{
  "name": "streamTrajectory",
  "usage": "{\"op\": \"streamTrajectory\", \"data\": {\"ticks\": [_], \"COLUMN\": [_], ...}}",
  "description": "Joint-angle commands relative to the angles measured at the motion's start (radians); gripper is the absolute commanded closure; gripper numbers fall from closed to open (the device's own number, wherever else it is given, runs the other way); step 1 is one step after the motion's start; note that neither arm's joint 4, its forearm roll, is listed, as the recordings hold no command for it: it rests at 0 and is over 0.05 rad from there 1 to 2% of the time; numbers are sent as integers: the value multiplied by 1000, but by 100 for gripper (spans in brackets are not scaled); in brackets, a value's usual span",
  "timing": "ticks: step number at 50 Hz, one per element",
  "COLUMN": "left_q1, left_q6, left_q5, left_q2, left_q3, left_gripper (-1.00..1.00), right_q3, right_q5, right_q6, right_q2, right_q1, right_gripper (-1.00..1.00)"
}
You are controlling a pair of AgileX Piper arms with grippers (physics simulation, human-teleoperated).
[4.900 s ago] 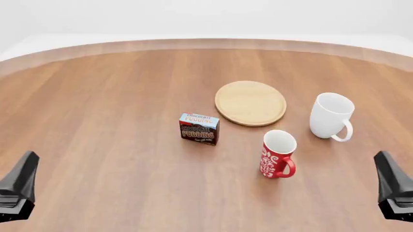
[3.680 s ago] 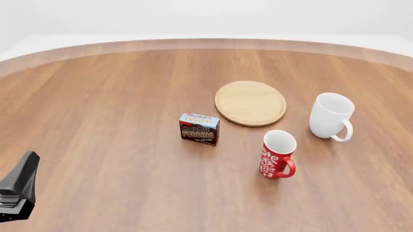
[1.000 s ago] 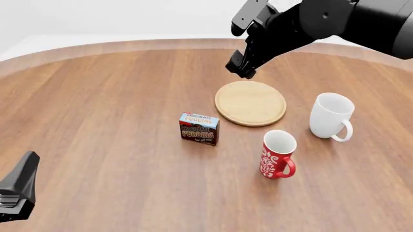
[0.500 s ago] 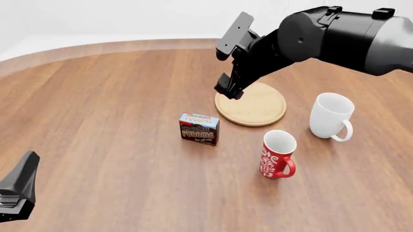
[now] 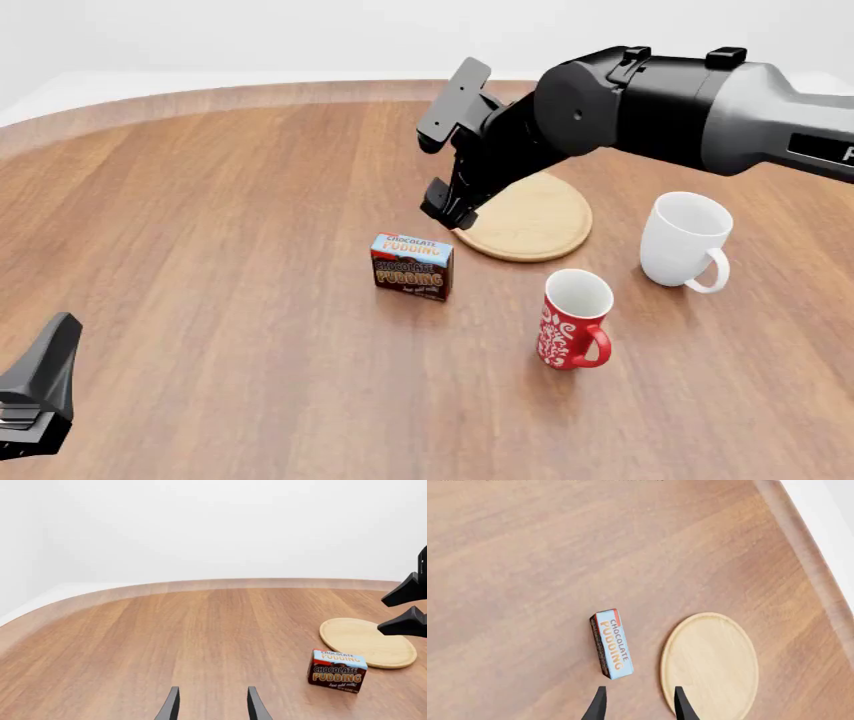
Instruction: Put the chocolate pudding to the left of the plate.
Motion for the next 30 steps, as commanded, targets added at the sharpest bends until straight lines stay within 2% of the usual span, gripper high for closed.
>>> {"op": "streamTrajectory", "data": {"ticks": [1,19,20,30], "left_q1": [0,0,0,0], "left_q6": [0,0,0,0], "left_q5": [0,0,0,0], "left_q2": [0,0,0,0], "left_q3": [0,0,0,0], "left_gripper": [-100,-100,-100,-100], "right_q3": [-5,-33,-18,-16], "right_q5": [-15,-32,-65,-73], "right_q6": [16,31,55,58], "right_q2": [27,97,143,159], "right_q1": [18,35,52,52], "right_gripper": [-100,-100,-100,-100]}}
